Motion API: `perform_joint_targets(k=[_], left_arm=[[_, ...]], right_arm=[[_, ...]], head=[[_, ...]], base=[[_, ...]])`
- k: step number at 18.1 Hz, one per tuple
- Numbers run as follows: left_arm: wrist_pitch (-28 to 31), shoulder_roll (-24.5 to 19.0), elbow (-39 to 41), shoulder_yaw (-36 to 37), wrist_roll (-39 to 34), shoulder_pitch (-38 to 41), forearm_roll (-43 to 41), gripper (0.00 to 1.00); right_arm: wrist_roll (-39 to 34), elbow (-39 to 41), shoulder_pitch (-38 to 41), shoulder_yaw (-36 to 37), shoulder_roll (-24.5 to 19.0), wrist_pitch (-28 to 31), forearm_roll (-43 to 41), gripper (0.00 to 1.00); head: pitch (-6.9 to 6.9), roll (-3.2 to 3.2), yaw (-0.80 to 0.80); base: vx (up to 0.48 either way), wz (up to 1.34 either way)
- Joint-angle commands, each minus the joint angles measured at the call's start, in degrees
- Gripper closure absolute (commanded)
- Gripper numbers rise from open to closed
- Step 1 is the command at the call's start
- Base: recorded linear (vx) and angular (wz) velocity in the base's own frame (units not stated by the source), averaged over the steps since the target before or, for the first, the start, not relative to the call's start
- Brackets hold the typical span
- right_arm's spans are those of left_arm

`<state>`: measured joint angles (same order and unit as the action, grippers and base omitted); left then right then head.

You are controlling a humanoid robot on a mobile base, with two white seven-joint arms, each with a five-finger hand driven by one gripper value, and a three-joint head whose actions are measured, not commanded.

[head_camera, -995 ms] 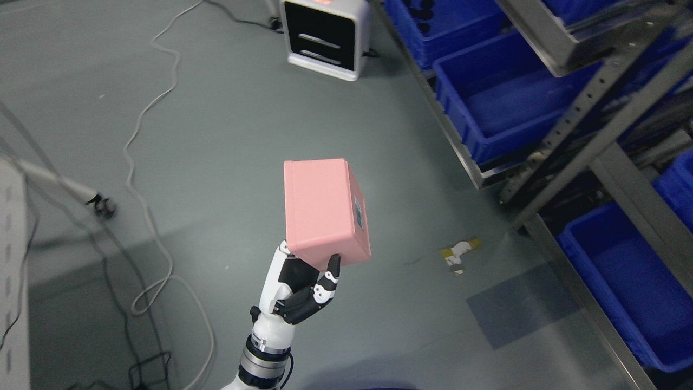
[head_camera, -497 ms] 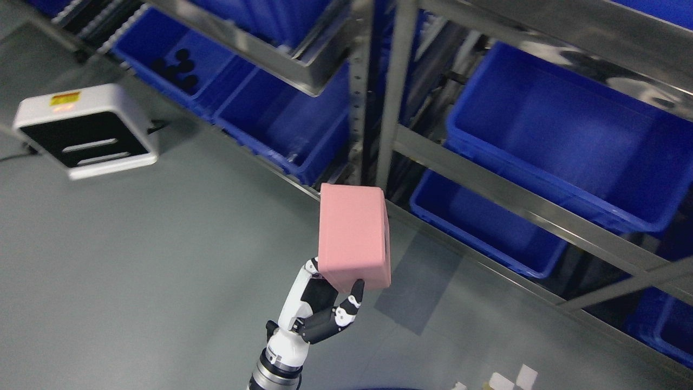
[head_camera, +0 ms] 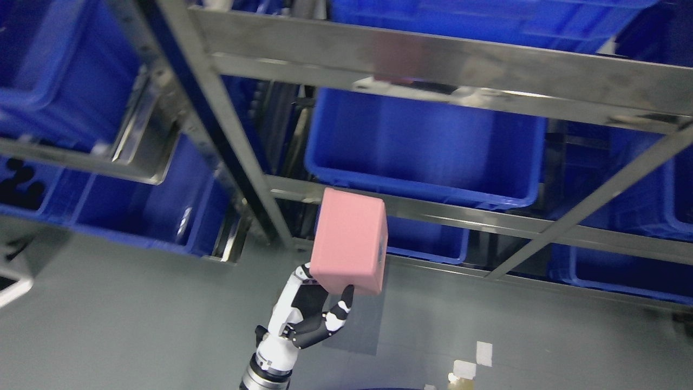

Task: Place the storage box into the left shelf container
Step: 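Hold the pink box aloft in the left hand while turning toward the shelf rack, then extend the left hand into the blue bin on the middle shelf and release the box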

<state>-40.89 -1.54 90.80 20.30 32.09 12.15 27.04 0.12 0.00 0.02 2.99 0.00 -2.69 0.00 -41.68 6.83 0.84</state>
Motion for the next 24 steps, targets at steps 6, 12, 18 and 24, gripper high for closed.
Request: perform_joint_targets(k=[6,12,18,24], left_arm=[[15.6,-2.5,-1.3,-13.5,-0.1,-7.4,-1.4,0.95],[27.1,-3.4,-6.1,-16.4,-0.1,-18.8,-11.6,0.95],[34.5,-2.2,-12.6,-18.9,-0.2,-30.2,-20.7,0.94],[34.2,0.5,-24.2,-17.0,-0.5,-36.4,-35.3,0.88]], right_arm=[[0.0,1.0,-0.3,0.0,1.0,-0.1,-1.2,0.0],[0.1,1.0,-0.3,0.0,1.0,-0.1,-1.2,0.0],[0.1,1.0,-0.3,0.0,1.0,-0.1,-1.2,0.0],[0.0,1.0,-0.3,0.0,1.0,-0.2,-1.2,0.0]], head=[[0.02,0.0,0.0],[0.02,0.0,0.0],[0.02,0.0,0.0],[0.03,0.0,0.0]], base=[[0.147,-0.44],[0.092,-0.26],[0.048,-0.11],[0.002,0.0]])
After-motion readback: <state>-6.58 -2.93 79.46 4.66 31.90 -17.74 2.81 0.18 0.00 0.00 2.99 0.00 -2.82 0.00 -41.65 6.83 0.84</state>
